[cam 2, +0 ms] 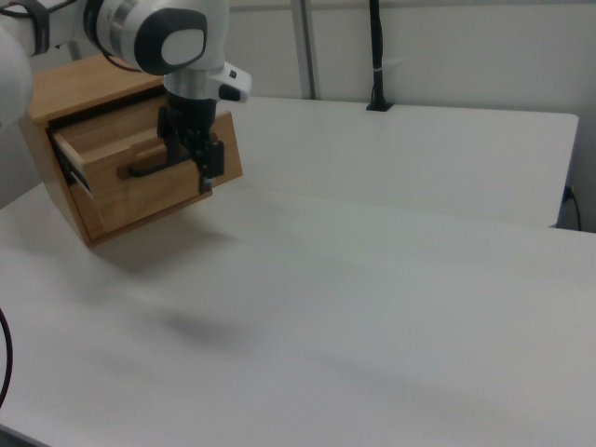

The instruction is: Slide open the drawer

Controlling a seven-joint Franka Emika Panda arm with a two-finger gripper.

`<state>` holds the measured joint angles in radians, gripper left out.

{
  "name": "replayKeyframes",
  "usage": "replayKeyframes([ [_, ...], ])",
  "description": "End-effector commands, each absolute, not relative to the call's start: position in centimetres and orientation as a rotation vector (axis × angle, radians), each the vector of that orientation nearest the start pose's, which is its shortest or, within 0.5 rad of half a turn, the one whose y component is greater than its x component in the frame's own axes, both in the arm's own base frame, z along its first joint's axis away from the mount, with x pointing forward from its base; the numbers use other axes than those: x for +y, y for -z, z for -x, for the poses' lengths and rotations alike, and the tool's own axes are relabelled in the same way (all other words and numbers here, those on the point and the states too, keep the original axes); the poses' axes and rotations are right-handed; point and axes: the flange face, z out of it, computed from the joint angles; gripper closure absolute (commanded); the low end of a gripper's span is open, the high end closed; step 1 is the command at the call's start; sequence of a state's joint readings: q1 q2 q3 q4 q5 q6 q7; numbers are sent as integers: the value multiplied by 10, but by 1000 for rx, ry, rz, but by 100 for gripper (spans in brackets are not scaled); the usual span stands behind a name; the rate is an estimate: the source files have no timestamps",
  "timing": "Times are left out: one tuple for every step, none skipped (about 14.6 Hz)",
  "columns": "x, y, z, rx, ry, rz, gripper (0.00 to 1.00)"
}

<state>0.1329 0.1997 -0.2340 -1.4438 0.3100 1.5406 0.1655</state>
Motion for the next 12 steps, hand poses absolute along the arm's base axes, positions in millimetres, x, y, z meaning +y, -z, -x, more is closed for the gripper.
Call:
replayKeyframes([
  [-32, -590, -591, 48, -105, 3040, 0],
  [-40, -592, -590, -37, -96, 3061, 0],
  [-47, -598, -586, -111, -82, 3081, 0],
  [-52, -602, -584, -142, -75, 3091, 0],
  [-55, -604, -582, -131, -73, 3094, 0],
  [-56, -611, -578, -127, -61, 3099, 0],
  [-59, -611, -576, -120, -78, 3102, 0],
  [-60, -611, -574, -115, -97, 3100, 0],
  [-60, -610, -574, -113, -102, 3099, 0],
  [-61, -611, -573, -101, -99, 3098, 0],
  [-64, -613, -572, -80, -97, 3099, 0],
  [-66, -614, -572, -64, -90, 3100, 0],
])
